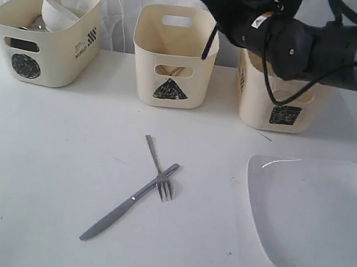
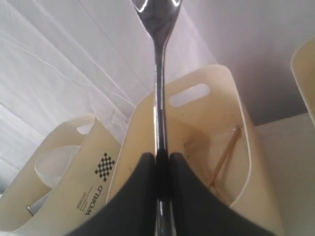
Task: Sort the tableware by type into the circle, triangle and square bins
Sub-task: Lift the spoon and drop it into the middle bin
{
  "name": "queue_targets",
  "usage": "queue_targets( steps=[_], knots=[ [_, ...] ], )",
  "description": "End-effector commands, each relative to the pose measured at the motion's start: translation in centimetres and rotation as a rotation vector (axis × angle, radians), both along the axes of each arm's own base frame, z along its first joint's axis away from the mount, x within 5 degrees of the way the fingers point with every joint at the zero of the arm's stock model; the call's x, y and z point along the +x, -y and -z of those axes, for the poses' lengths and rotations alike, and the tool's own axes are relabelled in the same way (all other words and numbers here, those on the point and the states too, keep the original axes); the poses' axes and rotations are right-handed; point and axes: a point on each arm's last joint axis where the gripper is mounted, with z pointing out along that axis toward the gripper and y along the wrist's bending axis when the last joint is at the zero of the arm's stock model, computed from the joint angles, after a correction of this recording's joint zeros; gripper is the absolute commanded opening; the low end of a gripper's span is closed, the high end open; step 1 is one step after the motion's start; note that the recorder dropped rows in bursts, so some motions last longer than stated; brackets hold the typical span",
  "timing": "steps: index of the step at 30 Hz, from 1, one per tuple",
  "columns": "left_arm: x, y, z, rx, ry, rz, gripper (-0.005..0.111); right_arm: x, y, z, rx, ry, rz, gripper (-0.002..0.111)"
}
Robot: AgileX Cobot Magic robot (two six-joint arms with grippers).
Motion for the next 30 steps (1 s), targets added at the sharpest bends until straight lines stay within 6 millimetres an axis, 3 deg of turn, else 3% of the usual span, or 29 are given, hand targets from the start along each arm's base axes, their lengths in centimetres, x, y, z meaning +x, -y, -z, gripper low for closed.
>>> queue_targets(
  steps=[1,7,15,21,30],
  knots=[
    [0.0,0.0,0.0,-0.010,0.003,0.005,0.000,3.7,-0.2,1.1,-0.011,0.018,0.008,0.000],
    [0.0,0.0,0.0,-0.010,0.003,0.005,0.000,7.4,-1.2,2.7,-0.051,0.023,-0.008,0.000],
    [0.0,0.0,0.0,-0.010,0.003,0.005,0.000,10.0,-2.1,3.6,-0.109,0.012,-0.034,0.004],
    [0.0,0.0,0.0,-0.010,0.003,0.005,0.000,9.6,-2.1,3.2,-0.250,-0.030,-0.086,0.036],
    [0.0,0.0,0.0,-0.010,0.003,0.005,0.000,7.0,-1.7,-0.1,-0.427,-0.102,-0.176,0.033]
  ],
)
